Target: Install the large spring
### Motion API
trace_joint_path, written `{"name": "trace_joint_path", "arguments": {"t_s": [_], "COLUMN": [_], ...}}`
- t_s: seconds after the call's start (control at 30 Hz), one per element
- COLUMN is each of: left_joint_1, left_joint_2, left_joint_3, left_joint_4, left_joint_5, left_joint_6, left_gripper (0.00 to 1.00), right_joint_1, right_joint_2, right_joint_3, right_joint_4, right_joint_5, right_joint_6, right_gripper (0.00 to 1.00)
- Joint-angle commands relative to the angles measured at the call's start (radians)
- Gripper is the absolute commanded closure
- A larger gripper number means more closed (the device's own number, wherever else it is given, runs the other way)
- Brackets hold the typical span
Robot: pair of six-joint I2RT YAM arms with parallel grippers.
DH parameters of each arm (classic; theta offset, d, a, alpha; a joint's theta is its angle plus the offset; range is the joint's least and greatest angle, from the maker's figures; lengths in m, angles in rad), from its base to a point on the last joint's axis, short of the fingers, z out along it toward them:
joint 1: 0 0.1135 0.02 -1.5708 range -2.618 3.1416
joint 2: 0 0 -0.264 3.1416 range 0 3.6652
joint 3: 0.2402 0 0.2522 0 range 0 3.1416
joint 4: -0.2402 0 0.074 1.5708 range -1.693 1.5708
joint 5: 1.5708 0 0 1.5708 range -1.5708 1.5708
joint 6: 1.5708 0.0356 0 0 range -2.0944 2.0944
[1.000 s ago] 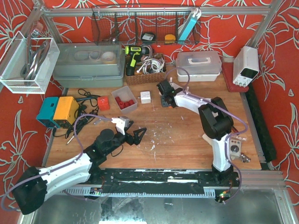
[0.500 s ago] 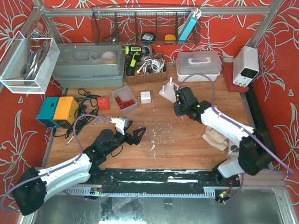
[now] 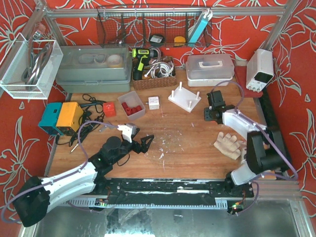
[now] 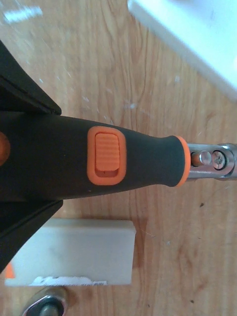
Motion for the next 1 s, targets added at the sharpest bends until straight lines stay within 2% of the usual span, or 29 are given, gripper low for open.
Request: {"name": "trace_joint_path", "arguments": {"t_s": [0.0,0.13,0.43,0.77,0.97], "left_joint_1": [-0.005,-0.005,-0.006,-0.006,-0.005], "left_joint_2": [0.004,0.013,0.013,0.028,0.013], "left_joint_3": [0.028,0.041,0.044,0.047,0.037], "left_joint_4": [0.01,0.002,0.001,0.007,0.008], "left_joint_5": [-0.026,-0.008,-0.002,0.005,-0.015], "left_joint_6": [0.003,0.003,0.0,-0.006,-0.012], "left_gripper": [0.01,0.01,0.01,0.01,0.01], "right_joint_1": [-0.058,-0.09,-0.137,-0.142,-0.143], "right_joint_2": [0.144,0.284,0.367,0.376,0.299], "right_joint_3": [0.119,0.218,0.287,0.286,0.234], "right_joint_4": [0.012,-0.062,-0.148,-0.174,-0.195], "right_joint_5": [-0.012,-0.003,0.004,-0.015,-0.003], "right_joint_6": [-0.033,-0.041,-0.01,0.018,0.028], "right_gripper": [0.98,0.93,0.68,0.5,0.44]}}
